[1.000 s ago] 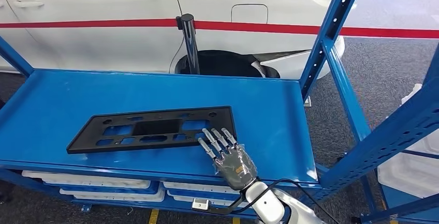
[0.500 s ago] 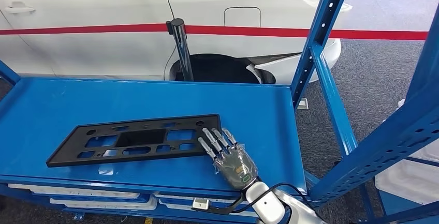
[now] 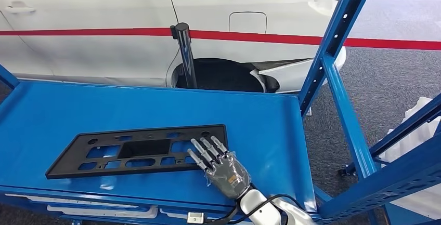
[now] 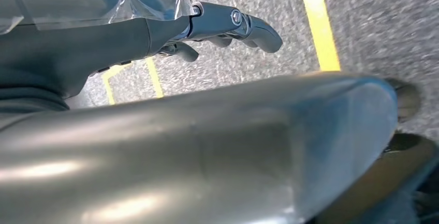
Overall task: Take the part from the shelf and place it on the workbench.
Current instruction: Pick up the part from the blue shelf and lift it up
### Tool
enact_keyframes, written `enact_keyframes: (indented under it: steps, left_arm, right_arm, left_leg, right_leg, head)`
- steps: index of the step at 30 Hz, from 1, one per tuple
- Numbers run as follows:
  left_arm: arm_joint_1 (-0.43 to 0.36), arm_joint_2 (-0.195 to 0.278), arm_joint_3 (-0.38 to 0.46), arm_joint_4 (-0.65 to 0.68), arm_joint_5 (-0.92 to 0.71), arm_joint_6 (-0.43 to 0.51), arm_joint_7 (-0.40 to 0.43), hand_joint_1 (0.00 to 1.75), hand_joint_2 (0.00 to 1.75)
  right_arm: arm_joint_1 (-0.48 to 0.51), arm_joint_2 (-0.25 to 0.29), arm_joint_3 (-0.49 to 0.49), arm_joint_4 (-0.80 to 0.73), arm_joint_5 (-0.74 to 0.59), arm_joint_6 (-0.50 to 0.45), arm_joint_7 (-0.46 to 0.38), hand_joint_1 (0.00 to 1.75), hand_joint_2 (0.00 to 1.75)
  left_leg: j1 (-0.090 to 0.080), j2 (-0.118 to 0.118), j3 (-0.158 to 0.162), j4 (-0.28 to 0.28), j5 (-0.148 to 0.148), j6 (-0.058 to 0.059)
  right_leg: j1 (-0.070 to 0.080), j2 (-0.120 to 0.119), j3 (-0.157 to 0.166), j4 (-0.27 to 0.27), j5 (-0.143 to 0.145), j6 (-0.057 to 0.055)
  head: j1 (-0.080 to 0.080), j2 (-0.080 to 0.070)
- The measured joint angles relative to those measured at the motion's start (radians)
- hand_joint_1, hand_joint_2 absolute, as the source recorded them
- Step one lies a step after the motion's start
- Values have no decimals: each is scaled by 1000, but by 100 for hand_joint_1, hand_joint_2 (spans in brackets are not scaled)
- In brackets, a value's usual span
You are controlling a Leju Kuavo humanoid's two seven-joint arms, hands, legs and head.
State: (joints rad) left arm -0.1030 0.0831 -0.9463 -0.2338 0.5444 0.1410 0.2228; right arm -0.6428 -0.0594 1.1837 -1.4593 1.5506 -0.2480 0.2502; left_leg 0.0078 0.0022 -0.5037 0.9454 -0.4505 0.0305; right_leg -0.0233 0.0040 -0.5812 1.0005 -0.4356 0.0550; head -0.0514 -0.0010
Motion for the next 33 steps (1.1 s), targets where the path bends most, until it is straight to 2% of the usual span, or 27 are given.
enact_keyframes:
  steps: [3,4,5,7,8,10,12,16,17,33]
  left_arm:
    - [-3,0,-3,0,-3,13,-2,0,0]
    - [-3,0,-4,0,-4,18,-3,0,0]
    - [-2,0,-5,0,-3,23,-4,0,0]
    - [-3,-1,-6,0,-1,32,-4,0,0]
    - [-4,-1,-6,0,0,36,-3,0,0]
    - [-4,-1,-7,0,0,43,1,0,0]
    - [-3,-1,-9,0,1,48,7,0,0]
    - [-3,-1,-10,0,1,55,19,0,0]
    - [-3,-1,-11,0,1,58,22,0,0]
    - [-1,-1,-12,0,-3,53,32,0,0]
  right_arm:
    - [-1,19,13,-4,-5,-2,-4,175,175]
    - [-3,24,16,-6,-9,-5,-4,175,175]
    - [-5,29,18,-7,-13,-9,-4,175,175]
    - [-10,35,21,-8,-18,-26,-5,175,175]
    - [-12,36,22,-9,-19,-38,-5,175,175]
    - [-14,36,24,-11,-16,-62,-6,175,175]
    - [-14,36,25,-13,-9,-81,-6,175,175]
    - [-14,36,27,-15,0,-97,-5,175,175]
    - [-15,36,27,-15,3,-102,-4,175,175]
    - [-16,35,25,-19,18,-118,19,175,175]
  left_leg:
    - [1,0,5,-3,-7,-17]
    - [3,0,7,-4,-5,-15]
    - [3,0,8,-5,-4,-9]
    - [3,0,11,-6,-1,9]
    - [4,0,11,-7,-1,13]
    - [5,0,11,-10,0,14]
    - [5,0,10,-11,-1,11]
    - [10,0,10,-14,0,-23]
    - [10,0,10,-14,0,-28]
    - [3,0,11,-13,0,-28]
  right_leg:
    - [5,1,7,-17,0,-22]
    - [6,1,8,-18,2,-27]
    - [7,2,8,-18,3,-31]
    - [9,2,7,-18,4,-32]
    - [11,3,7,-18,4,-33]
    - [13,3,7,-18,2,-34]
    - [15,2,6,-17,1,-36]
    - [18,2,7,-17,1,-38]
    - [18,2,7,-17,1,-38]
    - [11,2,8,-17,3,-36]
  head:
    - [-1,0]
    - [-1,0]
    - [-1,0]
    - [-3,0]
    - [-2,0]
    - [-3,0]
    - [-3,0]
    - [-2,0]
    - [-2,0]
    - [-2,0]
